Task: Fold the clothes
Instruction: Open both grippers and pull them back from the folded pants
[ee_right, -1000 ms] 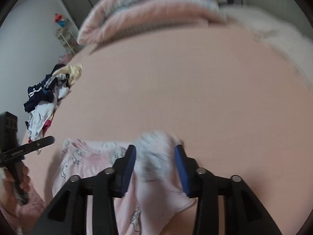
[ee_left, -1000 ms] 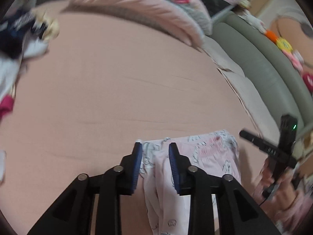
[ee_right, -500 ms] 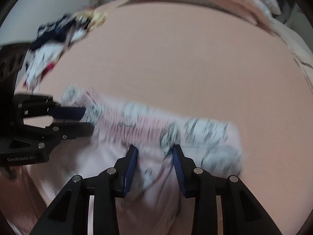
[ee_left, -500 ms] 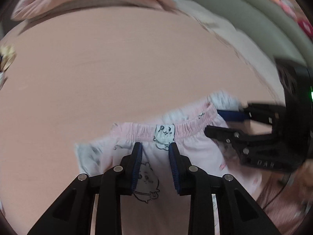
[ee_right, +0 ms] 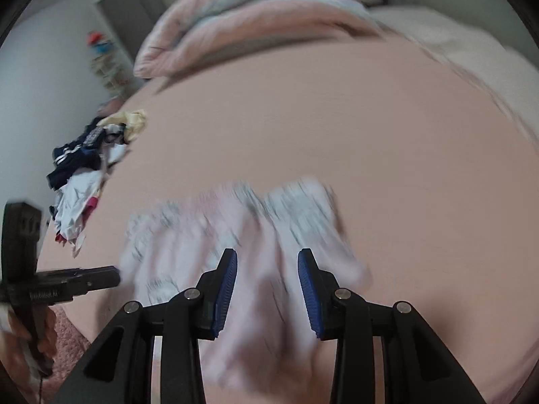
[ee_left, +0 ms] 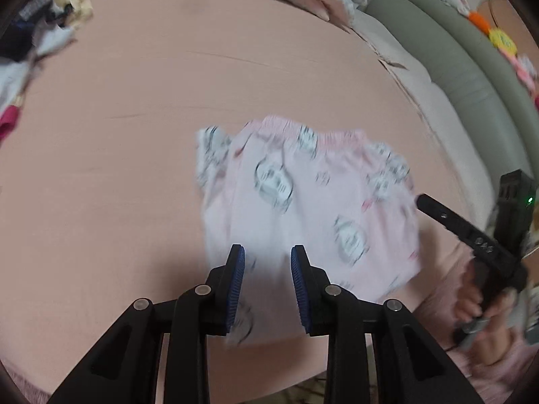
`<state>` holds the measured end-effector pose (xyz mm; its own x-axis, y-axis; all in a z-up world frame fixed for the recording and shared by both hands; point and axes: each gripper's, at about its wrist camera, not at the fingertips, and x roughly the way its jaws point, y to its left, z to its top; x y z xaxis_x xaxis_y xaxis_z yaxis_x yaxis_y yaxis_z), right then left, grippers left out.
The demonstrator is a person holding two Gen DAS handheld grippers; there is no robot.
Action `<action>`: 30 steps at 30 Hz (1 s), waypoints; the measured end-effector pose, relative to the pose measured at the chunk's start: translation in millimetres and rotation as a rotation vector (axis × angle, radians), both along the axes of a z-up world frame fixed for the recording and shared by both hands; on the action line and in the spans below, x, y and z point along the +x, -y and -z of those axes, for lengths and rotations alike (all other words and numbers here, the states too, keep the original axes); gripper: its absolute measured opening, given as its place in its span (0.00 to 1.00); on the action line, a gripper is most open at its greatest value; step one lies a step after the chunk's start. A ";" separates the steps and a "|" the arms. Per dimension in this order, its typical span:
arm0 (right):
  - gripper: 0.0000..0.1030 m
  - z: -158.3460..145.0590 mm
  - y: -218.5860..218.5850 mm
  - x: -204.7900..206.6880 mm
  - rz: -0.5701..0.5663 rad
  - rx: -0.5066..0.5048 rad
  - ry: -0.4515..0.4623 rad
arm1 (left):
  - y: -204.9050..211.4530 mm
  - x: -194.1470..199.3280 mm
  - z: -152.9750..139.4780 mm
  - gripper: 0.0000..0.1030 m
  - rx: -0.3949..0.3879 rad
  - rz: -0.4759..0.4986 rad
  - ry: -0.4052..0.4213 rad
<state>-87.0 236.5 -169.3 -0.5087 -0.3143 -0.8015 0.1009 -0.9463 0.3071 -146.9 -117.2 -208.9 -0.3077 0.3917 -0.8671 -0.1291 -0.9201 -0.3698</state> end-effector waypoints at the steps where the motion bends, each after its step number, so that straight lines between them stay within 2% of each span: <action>1: 0.36 3.5 -2.5 8.1 0.009 -0.008 0.017 | -2.2 4.3 2.0 0.25 -0.012 -0.002 -0.004; 3: 0.36 5.6 2.6 19.4 -0.037 0.025 0.034 | -4.5 11.7 8.9 0.25 -0.045 -0.013 -0.006; 6: 0.36 15.6 11.1 13.7 -0.045 0.131 0.053 | -4.3 18.7 22.0 0.28 -0.135 -0.007 -0.002; 10: 0.45 29.0 22.4 6.0 -0.056 0.273 0.078 | -7.4 26.8 21.3 0.31 -0.207 0.017 -0.054; 11: 0.45 32.4 25.2 4.0 -0.059 0.309 0.084 | -5.2 28.3 19.7 0.35 -0.218 0.014 -0.052; 14: 0.46 35.0 11.8 14.2 -0.033 0.411 0.066 | 12.1 36.6 14.6 0.37 -0.183 -0.067 -0.045; 16: 0.45 37.3 -9.2 23.3 0.007 0.393 0.088 | 16.9 44.3 5.3 0.37 -0.190 -0.103 -0.080; 19: 0.46 32.9 -26.8 23.2 0.022 0.206 0.100 | 18.6 53.9 -11.9 0.37 -0.188 -0.118 -0.161; 21: 0.47 31.8 -27.2 17.3 0.009 0.062 0.111 | 18.0 49.7 -11.0 0.37 -0.129 -0.137 -0.147; 23: 0.48 32.0 -32.9 12.6 -0.011 -0.030 0.126 | -10.9 31.2 5.0 0.37 -0.077 -0.148 -0.102; 26: 0.48 32.9 -25.1 3.2 -0.051 0.020 0.122 | -11.4 35.8 12.3 0.37 -0.055 -0.158 -0.068; 30: 0.48 25.2 -5.3 0.8 -0.114 0.080 0.094 | -15.6 53.0 16.7 0.37 -0.075 -0.169 -0.042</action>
<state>-86.2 241.9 -194.5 -0.3950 -0.2993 -0.8686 0.1837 -0.9521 0.2445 -93.9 -101.6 -225.6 -0.3998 0.2661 -0.8771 0.0156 -0.9548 -0.2967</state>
